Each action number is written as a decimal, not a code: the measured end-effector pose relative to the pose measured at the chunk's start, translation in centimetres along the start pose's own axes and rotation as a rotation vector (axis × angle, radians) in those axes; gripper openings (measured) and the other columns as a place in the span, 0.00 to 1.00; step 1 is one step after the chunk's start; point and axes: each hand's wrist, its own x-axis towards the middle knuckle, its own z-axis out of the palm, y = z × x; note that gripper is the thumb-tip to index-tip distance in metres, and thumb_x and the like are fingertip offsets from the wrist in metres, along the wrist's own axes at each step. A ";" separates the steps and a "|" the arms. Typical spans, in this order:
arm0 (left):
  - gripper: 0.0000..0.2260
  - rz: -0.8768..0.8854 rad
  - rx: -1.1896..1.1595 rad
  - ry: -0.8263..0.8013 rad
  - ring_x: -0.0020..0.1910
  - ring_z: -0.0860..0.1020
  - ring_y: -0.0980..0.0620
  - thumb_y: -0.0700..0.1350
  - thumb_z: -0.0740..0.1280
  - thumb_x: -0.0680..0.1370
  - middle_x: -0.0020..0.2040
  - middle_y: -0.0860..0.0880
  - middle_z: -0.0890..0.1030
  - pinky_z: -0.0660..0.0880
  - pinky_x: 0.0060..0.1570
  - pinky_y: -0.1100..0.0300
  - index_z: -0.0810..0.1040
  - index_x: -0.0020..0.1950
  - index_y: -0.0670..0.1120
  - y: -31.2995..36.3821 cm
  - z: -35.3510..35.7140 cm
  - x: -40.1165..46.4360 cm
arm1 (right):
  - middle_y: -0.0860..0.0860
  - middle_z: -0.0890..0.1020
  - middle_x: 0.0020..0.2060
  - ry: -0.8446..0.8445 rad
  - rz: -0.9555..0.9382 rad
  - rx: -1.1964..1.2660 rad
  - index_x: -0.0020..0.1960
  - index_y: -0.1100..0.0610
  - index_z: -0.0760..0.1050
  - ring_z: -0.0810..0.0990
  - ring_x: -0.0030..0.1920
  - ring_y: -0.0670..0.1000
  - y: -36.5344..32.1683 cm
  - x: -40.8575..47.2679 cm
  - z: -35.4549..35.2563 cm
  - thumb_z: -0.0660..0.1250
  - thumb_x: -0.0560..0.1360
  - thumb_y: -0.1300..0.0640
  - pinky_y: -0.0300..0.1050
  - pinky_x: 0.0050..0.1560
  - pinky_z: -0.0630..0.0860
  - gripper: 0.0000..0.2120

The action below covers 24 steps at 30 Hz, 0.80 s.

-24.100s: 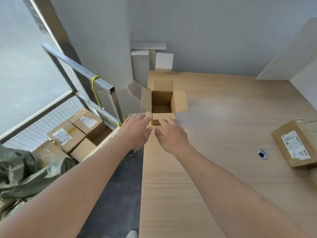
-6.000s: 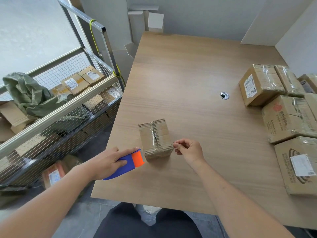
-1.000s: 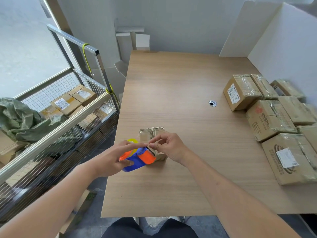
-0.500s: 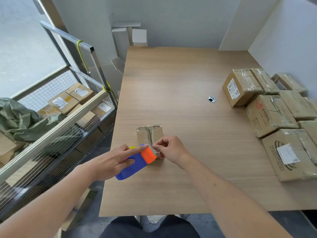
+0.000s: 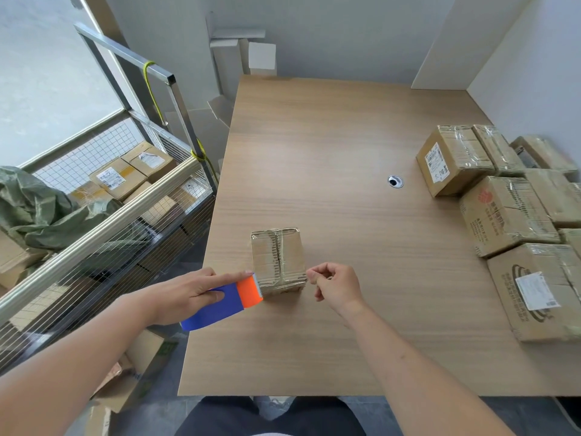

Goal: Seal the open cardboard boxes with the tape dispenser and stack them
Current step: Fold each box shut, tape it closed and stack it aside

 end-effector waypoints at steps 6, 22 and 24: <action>0.25 -0.026 -0.012 0.003 0.52 0.74 0.54 0.53 0.55 0.87 0.53 0.55 0.73 0.68 0.53 0.57 0.50 0.72 0.83 -0.1 0.4 1.4 | 0.46 0.81 0.26 0.068 0.008 -0.042 0.39 0.54 0.83 0.76 0.24 0.48 0.9 0.4 0.7 0.76 0.75 0.60 0.42 0.27 0.76 0.07; 0.24 -0.045 0.010 0.018 0.51 0.75 0.51 0.53 0.53 0.87 0.54 0.54 0.73 0.72 0.57 0.49 0.51 0.72 0.82 -0.6 0.3 3.6 | 0.47 0.74 0.66 0.047 -0.368 -0.246 0.67 0.44 0.76 0.79 0.56 0.51 3.8 2.2 0.6 0.72 0.78 0.48 0.43 0.62 0.76 0.19; 0.24 -0.041 0.011 0.021 0.50 0.75 0.51 0.53 0.53 0.87 0.53 0.54 0.73 0.72 0.56 0.50 0.51 0.72 0.82 -0.7 0.3 3.7 | 0.49 0.68 0.76 0.005 -0.683 -0.497 0.76 0.48 0.68 0.68 0.75 0.52 3.5 2.3 1.3 0.65 0.80 0.47 0.46 0.75 0.64 0.25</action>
